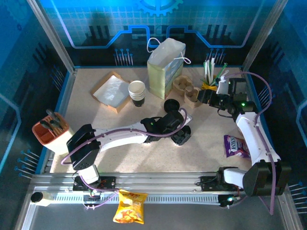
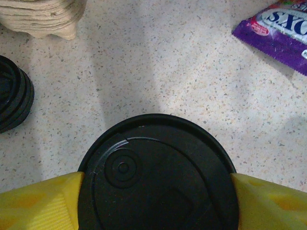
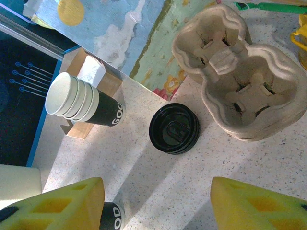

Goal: Pack the takeout coffee

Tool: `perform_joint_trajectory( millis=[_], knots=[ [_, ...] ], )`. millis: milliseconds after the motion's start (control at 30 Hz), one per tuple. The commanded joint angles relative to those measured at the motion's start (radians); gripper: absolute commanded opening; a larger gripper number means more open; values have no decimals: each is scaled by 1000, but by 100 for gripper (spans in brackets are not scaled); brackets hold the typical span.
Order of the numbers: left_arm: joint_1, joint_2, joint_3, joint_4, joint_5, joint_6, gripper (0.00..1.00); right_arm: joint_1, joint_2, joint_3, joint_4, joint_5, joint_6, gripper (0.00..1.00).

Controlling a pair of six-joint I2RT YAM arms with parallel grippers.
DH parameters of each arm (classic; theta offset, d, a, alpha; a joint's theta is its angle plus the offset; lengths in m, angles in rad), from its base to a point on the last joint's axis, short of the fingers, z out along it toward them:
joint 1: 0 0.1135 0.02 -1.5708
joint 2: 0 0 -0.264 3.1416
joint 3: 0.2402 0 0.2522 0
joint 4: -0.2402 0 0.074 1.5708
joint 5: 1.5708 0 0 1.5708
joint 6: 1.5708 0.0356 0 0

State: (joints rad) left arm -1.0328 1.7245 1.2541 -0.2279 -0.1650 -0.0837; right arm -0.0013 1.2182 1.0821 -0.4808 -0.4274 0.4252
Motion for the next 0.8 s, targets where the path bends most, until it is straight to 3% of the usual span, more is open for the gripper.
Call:
perform_joint_trajectory(
  millis=[0, 500, 767],
  knots=[
    [-11, 13, 32, -26, -26, 31, 76, -12, 6, -8, 5, -16, -12, 62],
    [-12, -2, 30, -28, -13, 30, 82, -11, 6, -19, 12, -23, -4, 62],
    [-10, -69, 1, 18, -24, -9, 91, 0, 8, -22, -10, -8, -20, 62]
  ],
)
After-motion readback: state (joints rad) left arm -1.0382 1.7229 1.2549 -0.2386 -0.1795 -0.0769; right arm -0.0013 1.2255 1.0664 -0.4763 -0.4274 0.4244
